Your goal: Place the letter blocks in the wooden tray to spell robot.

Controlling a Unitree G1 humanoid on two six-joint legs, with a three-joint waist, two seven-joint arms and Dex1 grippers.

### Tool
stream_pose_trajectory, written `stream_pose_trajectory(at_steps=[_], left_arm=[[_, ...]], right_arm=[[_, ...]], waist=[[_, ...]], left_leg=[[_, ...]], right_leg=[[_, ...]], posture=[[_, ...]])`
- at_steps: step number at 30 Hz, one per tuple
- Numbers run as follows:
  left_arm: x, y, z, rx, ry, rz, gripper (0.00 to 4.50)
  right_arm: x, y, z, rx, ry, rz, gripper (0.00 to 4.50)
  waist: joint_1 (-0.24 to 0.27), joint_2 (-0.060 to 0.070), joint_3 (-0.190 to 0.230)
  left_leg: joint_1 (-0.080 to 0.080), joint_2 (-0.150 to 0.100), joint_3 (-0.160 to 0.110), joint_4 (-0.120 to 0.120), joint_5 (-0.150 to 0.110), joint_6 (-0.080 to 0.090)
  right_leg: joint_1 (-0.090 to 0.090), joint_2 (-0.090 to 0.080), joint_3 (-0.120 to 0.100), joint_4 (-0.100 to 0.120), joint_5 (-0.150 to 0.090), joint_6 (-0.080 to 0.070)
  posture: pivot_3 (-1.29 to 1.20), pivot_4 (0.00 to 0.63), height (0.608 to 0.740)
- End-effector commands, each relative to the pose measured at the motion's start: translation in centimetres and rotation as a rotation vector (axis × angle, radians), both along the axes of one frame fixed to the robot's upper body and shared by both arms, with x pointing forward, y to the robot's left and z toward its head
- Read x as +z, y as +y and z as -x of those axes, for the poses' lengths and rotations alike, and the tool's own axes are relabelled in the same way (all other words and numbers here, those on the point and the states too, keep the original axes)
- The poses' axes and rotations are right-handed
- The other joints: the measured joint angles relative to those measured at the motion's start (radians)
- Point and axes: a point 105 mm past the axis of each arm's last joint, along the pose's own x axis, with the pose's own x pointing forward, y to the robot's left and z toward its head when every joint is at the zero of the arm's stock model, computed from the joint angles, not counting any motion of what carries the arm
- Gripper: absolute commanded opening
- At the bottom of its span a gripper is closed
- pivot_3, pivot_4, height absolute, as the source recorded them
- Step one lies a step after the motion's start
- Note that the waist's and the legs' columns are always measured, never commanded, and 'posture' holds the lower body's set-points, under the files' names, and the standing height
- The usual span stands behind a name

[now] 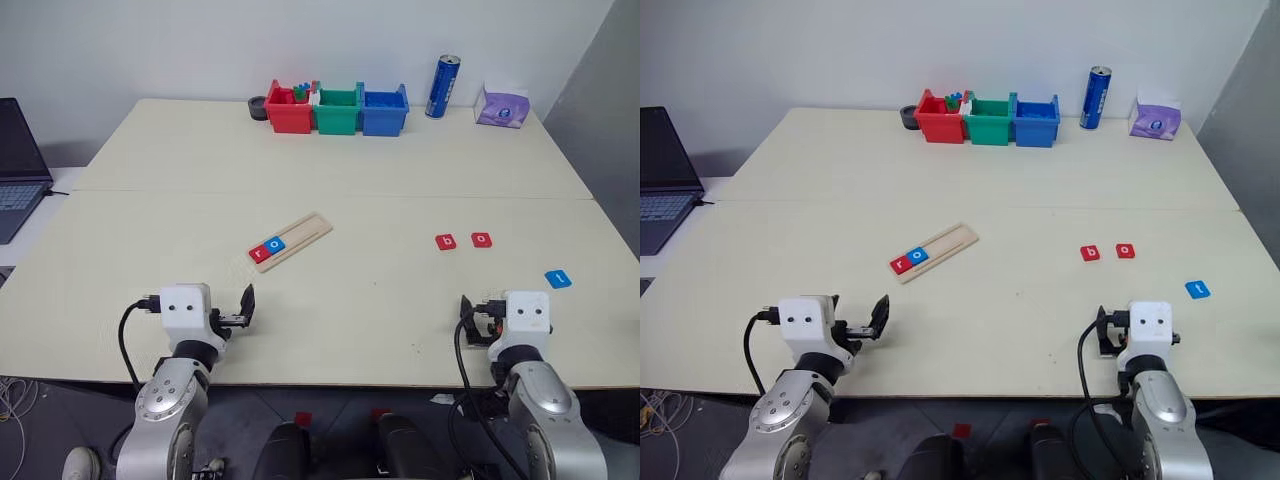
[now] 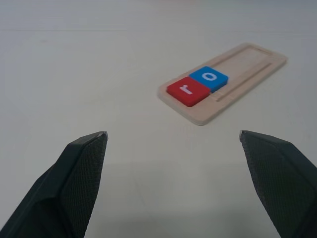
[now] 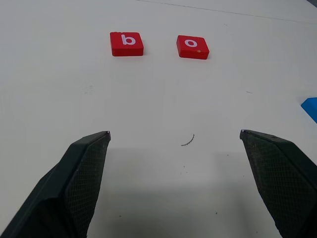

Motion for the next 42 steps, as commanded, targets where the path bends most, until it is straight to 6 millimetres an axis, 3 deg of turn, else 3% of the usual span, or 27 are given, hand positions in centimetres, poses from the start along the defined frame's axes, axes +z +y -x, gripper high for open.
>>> stream_pose_trajectory(at_steps=[1,31,33,36,39,42], left_arm=[[1.5,-0.4,-0.4,-0.017,-0.064,-0.013,4.5],[2.3,0.1,-0.7,-0.024,-0.082,-0.019,4.5],[2.7,0.3,-1.0,-0.042,-0.089,0.004,4.5],[3.9,0.4,-2.5,-0.198,-0.108,-0.033,4.5],[4.7,1.4,-4.4,-0.336,-0.095,-0.101,4.5],[5.7,2.3,-6.4,-0.455,-0.085,-0.13,4.5]], right_arm=[[1.2,-0.5,-0.1,-0.04,-0.054,0.009,4.46],[2.4,0.4,-0.7,-0.012,-0.09,0.008,4.46],[3.1,1.3,-1.3,0.086,-0.097,-0.012,4.46],[5.1,5.1,-2.0,0.472,-0.086,-0.062,4.46],[7.1,8.1,-0.9,0.889,-0.036,-0.079,4.46],[8.5,8.8,0.0,1.156,0.031,-0.079,4.46]], waist=[[0.0,0.0,0.0],[0.0,0.0,0.0],[0.0,0.0,0.0],[-0.001,0.0,0.0],[-0.002,0.0,0.0],[-0.001,0.0,0.001]], left_leg=[[0.0,0.0,0.0,0.0,0.0,0.0],[0.0,0.0,0.0,0.0,0.0,0.0],[0.0,0.0,0.0,0.0,0.0,0.0],[0.0,-0.001,0.0,0.001,0.0,0.0],[0.003,-0.002,0.001,0.001,0.0,0.0],[0.004,-0.001,0.0,0.0,0.0,0.0]], right_leg=[[0.0,0.0,0.0,0.0,0.0,0.0],[0.0,0.0,0.0,0.0,0.0,0.0],[0.0,0.0,0.0,0.0,0.0,0.0],[0.0,0.001,-0.002,0.001,0.0,0.0],[0.001,0.004,-0.004,0.002,0.001,-0.001],[0.002,0.005,-0.006,0.002,0.0,-0.003]], posture=[[0.0,0.15,0.74],[0.0,0.15,0.74],[0.0,0.15,0.74],[0.0,0.15,0.74],[0.0,0.15,0.74],[0.0,0.15,0.74]])
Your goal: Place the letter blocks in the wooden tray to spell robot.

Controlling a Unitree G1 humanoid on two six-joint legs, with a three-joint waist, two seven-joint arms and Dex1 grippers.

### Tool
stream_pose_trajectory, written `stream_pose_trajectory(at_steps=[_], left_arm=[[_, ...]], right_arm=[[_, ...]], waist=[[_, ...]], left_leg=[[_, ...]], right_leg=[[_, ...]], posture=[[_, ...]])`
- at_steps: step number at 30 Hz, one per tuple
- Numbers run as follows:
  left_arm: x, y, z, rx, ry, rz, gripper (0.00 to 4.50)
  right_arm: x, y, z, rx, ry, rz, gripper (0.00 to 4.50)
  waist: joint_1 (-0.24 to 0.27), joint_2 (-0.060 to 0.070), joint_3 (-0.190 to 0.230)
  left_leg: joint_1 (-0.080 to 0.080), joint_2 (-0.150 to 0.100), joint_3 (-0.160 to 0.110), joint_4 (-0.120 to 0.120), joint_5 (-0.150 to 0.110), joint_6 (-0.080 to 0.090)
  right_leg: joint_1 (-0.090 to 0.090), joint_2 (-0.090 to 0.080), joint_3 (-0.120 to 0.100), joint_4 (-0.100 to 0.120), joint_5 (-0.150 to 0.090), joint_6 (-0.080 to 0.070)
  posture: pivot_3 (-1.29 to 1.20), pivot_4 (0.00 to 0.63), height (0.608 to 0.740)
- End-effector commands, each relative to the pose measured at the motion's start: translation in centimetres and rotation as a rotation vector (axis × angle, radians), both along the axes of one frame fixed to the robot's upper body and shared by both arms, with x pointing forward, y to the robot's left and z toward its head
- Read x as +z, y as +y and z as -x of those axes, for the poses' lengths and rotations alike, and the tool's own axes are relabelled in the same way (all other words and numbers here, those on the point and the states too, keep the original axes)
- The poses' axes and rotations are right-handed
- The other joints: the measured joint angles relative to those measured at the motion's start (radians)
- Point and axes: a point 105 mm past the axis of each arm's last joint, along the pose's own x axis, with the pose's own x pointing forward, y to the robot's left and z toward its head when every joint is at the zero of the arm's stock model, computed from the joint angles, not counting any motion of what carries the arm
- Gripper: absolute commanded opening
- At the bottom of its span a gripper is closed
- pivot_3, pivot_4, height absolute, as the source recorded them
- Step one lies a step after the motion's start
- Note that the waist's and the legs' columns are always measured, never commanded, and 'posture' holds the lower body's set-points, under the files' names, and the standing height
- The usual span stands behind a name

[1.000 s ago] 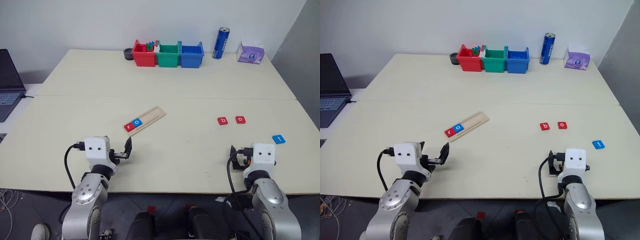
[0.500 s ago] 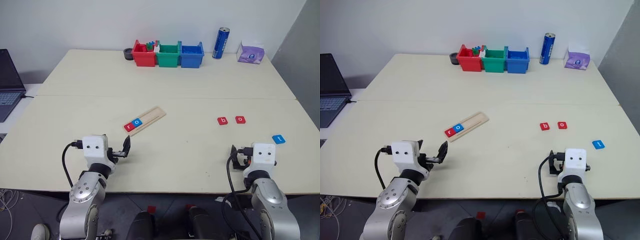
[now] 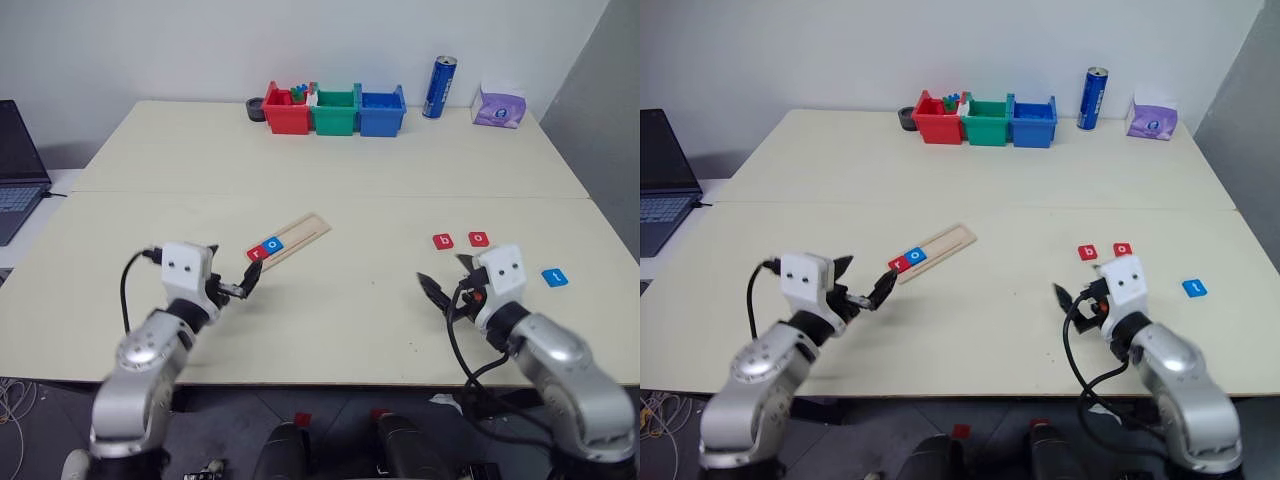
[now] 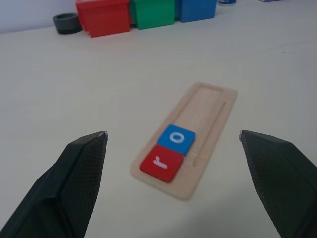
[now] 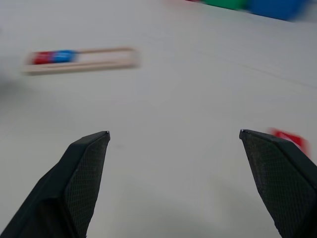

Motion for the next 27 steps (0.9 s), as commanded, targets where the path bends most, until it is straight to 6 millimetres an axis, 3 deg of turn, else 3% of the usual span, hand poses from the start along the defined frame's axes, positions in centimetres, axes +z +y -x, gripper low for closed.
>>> stream_pose_trajectory(at_steps=[1,9,17,27], left_arm=[[0.9,0.5,-1.3,-0.148,-0.001,-0.019,4.5],[-1.3,0.0,-3.9,-0.408,0.116,-0.137,4.5],[-1.7,0.4,-5.9,-0.437,0.135,-0.192,4.5],[-3.1,0.1,-6.4,-0.47,0.186,-0.208,4.5]], right_arm=[[1.7,1.3,1.4,0.284,0.049,-0.031,4.46],[2.5,2.7,0.5,0.441,0.062,0.005,4.46],[2.5,3.2,0.7,0.443,0.059,0.001,4.46],[3.0,3.4,0.5,0.425,0.052,-0.011,4.46]], waist=[[0.0,0.0,0.0],[0.002,0.0,0.0],[0.003,-0.001,0.0],[0.002,-0.001,0.0]], left_leg=[[0.0,0.0,0.0,-0.001,0.0,0.0],[-0.008,0.001,0.001,0.0,-0.001,0.001],[-0.013,0.001,0.0,0.001,-0.001,0.001],[-0.012,0.001,0.0,0.002,-0.001,0.001]], right_leg=[[0.0,0.001,0.0,-0.001,0.0,0.0],[-0.006,0.0,0.0,-0.002,0.0,-0.001],[-0.011,0.0,0.0,0.001,0.002,-0.005],[-0.011,0.0,0.0,0.001,0.002,-0.005]], posture=[[0.0,0.15,0.74],[0.0,0.15,0.74],[0.0,0.15,0.74],[0.0,0.15,0.74]])
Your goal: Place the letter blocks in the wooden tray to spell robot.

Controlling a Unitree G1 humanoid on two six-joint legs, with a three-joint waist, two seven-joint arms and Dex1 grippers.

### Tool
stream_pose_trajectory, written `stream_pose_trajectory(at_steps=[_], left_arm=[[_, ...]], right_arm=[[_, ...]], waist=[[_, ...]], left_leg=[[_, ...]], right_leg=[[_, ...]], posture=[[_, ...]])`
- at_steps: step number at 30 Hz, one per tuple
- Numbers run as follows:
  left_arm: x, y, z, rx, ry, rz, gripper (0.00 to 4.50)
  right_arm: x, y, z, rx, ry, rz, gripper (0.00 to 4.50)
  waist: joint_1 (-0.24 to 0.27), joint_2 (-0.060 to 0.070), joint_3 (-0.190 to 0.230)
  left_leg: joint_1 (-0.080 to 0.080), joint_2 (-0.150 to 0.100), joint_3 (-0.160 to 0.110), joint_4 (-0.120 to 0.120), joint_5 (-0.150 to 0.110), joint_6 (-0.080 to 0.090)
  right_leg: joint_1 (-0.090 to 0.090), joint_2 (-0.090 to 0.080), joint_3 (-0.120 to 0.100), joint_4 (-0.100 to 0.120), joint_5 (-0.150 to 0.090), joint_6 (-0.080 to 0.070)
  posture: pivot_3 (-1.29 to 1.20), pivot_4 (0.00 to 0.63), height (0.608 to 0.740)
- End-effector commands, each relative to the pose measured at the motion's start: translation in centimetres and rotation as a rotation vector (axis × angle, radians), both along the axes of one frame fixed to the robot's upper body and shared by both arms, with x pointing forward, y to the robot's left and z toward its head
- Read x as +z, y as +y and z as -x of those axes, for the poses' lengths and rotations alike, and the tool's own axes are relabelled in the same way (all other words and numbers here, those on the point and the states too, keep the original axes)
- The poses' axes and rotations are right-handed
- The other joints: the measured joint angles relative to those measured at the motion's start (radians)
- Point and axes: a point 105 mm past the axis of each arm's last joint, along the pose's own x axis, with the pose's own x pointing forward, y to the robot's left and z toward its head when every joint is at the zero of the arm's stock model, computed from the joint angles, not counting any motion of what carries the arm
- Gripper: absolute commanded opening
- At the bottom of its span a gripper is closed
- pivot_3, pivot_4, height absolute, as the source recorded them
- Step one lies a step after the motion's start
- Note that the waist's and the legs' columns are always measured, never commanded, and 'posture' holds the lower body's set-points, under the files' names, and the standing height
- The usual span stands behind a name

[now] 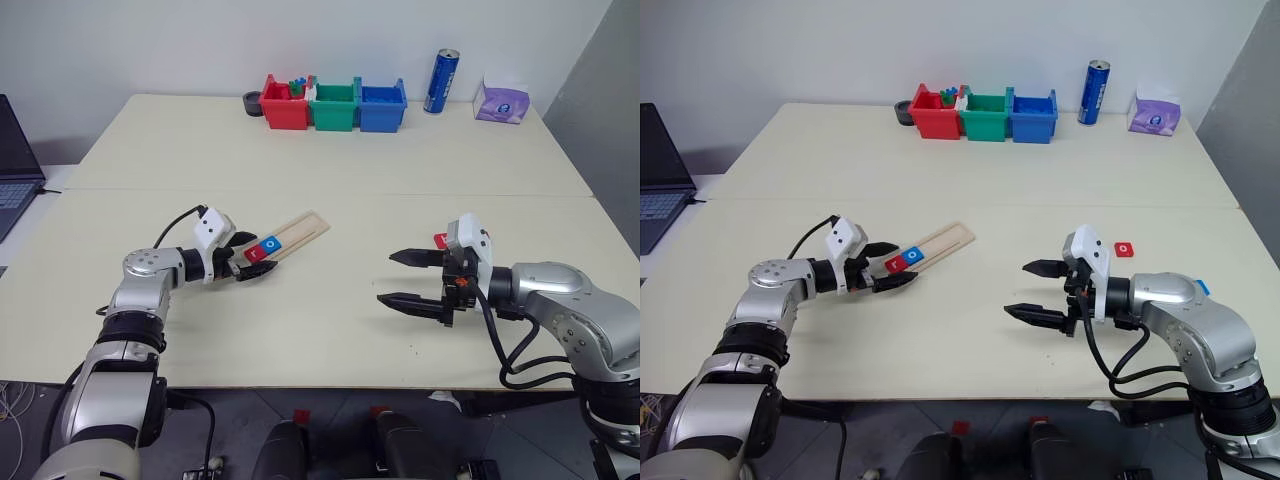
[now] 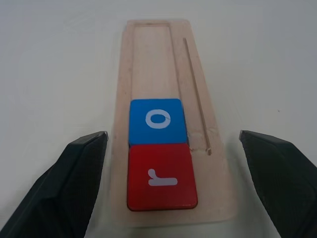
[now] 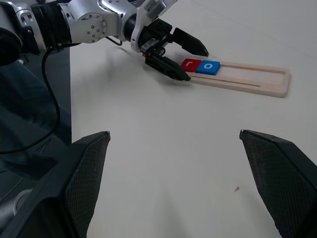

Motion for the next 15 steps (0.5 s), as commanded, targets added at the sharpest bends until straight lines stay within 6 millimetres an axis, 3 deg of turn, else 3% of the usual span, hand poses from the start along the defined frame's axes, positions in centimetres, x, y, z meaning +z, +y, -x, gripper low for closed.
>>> stream_pose_trajectory(at_steps=[1,15], left_arm=[[0.6,0.1,-0.4,-0.011,-0.032,-0.027,4.5],[-2.6,0.1,0.0,-0.006,0.083,-0.061,4.5]], right_arm=[[1.5,0.4,0.3,0.017,-0.061,-0.017,4.46],[1.6,0.5,0.1,0.007,-0.057,-0.017,4.46]], waist=[[0.0,0.0,0.0],[0.0,0.0,0.0]], left_leg=[[0.0,0.0,0.0,0.0,0.0,0.0],[0.001,0.0,0.0,0.001,0.0,0.0]], right_leg=[[0.0,0.0,0.0,0.0,0.0,0.0],[0.001,0.0,0.0,0.001,0.001,0.0]], posture=[[0.0,0.15,0.74],[0.0,0.15,0.74]])
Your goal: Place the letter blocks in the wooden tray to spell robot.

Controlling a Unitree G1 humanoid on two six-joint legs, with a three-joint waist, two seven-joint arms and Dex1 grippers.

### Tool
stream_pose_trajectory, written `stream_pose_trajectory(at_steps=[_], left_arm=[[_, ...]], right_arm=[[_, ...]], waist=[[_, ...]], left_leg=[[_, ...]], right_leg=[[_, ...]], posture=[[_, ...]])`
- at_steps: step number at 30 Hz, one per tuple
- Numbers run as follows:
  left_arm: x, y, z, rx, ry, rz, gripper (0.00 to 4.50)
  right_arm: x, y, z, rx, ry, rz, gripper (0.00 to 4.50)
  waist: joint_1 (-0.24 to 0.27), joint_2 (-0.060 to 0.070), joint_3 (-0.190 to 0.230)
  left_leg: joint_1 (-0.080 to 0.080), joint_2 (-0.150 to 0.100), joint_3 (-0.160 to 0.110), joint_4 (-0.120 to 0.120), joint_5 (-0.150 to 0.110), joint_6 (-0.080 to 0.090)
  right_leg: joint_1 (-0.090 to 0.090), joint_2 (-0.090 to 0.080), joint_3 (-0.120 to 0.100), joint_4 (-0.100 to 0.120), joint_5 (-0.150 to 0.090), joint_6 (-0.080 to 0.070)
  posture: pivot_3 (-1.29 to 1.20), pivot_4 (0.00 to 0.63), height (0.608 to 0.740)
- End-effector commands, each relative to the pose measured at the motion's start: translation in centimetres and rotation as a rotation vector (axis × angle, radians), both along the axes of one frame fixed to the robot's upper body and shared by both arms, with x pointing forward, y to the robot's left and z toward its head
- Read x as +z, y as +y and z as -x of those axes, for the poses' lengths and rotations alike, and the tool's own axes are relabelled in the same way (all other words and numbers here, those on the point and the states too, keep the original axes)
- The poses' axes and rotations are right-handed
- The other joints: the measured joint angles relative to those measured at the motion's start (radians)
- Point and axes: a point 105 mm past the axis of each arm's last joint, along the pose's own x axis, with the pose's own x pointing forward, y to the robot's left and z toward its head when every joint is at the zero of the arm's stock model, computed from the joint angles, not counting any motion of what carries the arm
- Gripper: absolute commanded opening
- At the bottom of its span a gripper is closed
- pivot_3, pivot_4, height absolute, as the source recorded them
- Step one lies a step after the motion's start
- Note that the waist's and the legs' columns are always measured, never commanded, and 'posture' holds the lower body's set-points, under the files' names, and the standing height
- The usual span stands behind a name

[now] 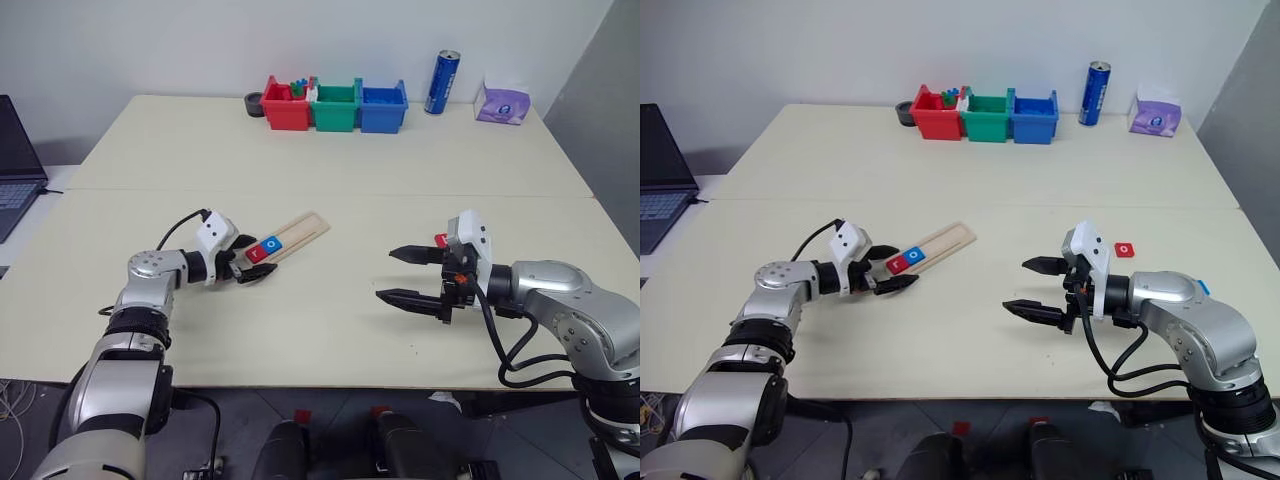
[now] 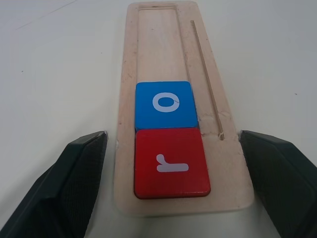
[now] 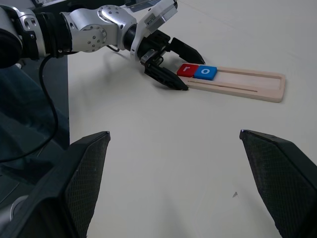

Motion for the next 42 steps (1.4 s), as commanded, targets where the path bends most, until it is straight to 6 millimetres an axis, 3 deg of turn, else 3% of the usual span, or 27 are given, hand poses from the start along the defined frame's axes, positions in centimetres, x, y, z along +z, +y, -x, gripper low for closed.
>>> stream_pose_trajectory(at_steps=[1,5,6,13,17,23,31,42], left_arm=[[-1.7,0.0,0.4,-0.006,0.079,-0.029,4.32],[-1.8,0.0,0.5,-0.005,0.095,-0.02,3.42],[-1.8,0.0,0.5,-0.006,0.096,-0.019,3.39],[-1.6,-0.7,0.5,-0.057,0.067,-0.047,3.39],[-1.2,-3.4,2.9,-0.332,0.025,-0.071,3.39],[-0.3,-5.3,6.4,-0.585,0.013,-0.094,3.39],[-0.9,-6.4,6.9,-0.686,0.016,-0.135,3.39],[-1.4,-6.1,6.6,-0.667,0.003,-0.137,3.39]], right_arm=[[1.1,0.3,0.2,0.016,-0.043,-0.011,4.49],[1.2,0.3,0.2,0.012,-0.044,-0.012,4.5],[1.2,0.3,0.2,0.011,-0.044,-0.011,4.5],[1.2,0.2,0.2,0.004,-0.045,-0.007,4.5],[0.9,-0.1,1.5,0.028,-0.037,0.012,4.5],[-0.9,-0.5,3.5,0.105,-0.048,0.098,4.5],[-1.2,-0.5,3.2,0.096,-0.058,0.082,4.5],[-1.2,-0.7,3.0,0.079,-0.068,0.082,4.5]], waist=[[0.001,0.0,0.0],[0.0,0.0,0.0],[0.0,0.0,-0.001],[0.0,0.0,-0.001],[0.002,0.0,-0.001],[0.002,0.0,-0.001],[0.001,0.0,-0.001],[0.001,0.0,-0.001]], left_leg=[[0.0,0.0,0.0,0.0,0.0,0.0],[0.0,0.0,0.0,0.0,0.0,0.0],[0.0,0.0,0.0,0.0,0.0,0.0],[0.0,0.0,0.0,0.0,0.0,0.0],[0.0,0.0,0.0,0.0,0.0,0.0],[0.0,0.0,0.0,0.0,0.0,0.0],[0.001,0.001,0.0,0.001,0.0,0.0],[0.001,0.001,0.0,0.002,0.0,0.0]], right_leg=[[0.0,0.0,0.0,0.0,0.0,0.0],[0.0,0.0,0.0,0.0,0.0,0.0],[0.0,0.0,0.0,0.0,0.0,0.0],[0.0,0.0,0.0,0.0,0.0,0.0],[0.0,0.0,0.0,0.0,0.0,0.0],[0.0,-0.003,0.0,0.0,0.0,0.0],[0.0,0.001,0.001,0.001,-0.001,0.004],[0.0,0.001,0.001,0.001,0.001,0.001]], posture=[[0.0,0.15,0.74],[0.0,0.15,0.74],[0.0,0.15,0.74],[0.0,0.15,0.74],[0.0,0.15,0.74],[0.0,0.15,0.74],[0.0,0.15,0.74],[0.0,0.15,0.74]])
